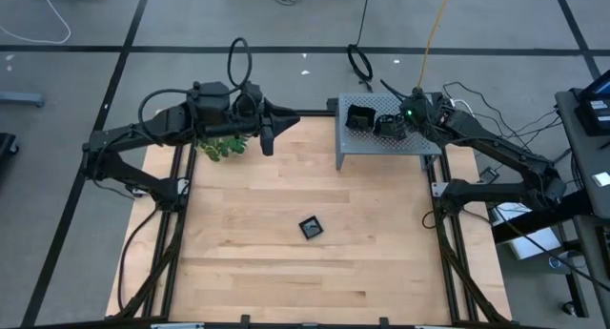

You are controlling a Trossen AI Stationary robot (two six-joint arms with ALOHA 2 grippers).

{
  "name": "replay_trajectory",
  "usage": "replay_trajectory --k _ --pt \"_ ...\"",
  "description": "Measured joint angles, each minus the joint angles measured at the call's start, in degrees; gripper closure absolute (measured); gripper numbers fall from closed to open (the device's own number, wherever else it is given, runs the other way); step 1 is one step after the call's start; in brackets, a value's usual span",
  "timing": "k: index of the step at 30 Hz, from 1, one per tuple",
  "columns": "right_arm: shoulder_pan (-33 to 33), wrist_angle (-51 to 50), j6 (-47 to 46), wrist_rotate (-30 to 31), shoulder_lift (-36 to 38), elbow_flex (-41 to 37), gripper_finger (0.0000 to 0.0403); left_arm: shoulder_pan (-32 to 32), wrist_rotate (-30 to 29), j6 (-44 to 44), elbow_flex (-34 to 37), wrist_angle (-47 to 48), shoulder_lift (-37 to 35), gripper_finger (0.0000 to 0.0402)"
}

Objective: Pick & Place Mini shaped plates
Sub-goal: Stack the square plate on top of the square plates on the shelf

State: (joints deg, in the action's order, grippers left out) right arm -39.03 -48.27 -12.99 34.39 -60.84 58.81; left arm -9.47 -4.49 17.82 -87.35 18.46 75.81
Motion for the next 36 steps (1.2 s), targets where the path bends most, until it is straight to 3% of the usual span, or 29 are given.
replay_trajectory --k 5,12,18,24,32,36 --pt "1.78 1.03 0.17 -1.75 1.07 -0.04 0.0305 0.01 -0.02 -0.12 0.00 1.20 0.00 0.0291" --pt "9.75 8.52 6.73 -5.90 4.48 -0.04 0.0319 0.00 0.00 -1.39 0.00 2.97 0.02 0.0291" --pt "18.60 18.25 12.25 -21.31 4.65 -0.04 0.0323 0.00 0.01 -4.17 0.00 2.97 0.02 0.0291" --pt "25.07 19.94 16.49 -36.46 -0.06 -0.04 0.0323 0.00 0.00 -7.58 0.00 3.65 -0.48 0.0291" --pt "28.61 23.14 20.70 -52.97 -7.48 -4.03 0.0323 -0.26 -0.04 -13.45 -0.09 7.26 -4.21 0.0291" --pt "31.77 37.70 13.22 -58.49 -10.95 -10.67 0.0323 -0.26 -0.04 -13.65 -0.09 11.24 -7.28 0.0291"
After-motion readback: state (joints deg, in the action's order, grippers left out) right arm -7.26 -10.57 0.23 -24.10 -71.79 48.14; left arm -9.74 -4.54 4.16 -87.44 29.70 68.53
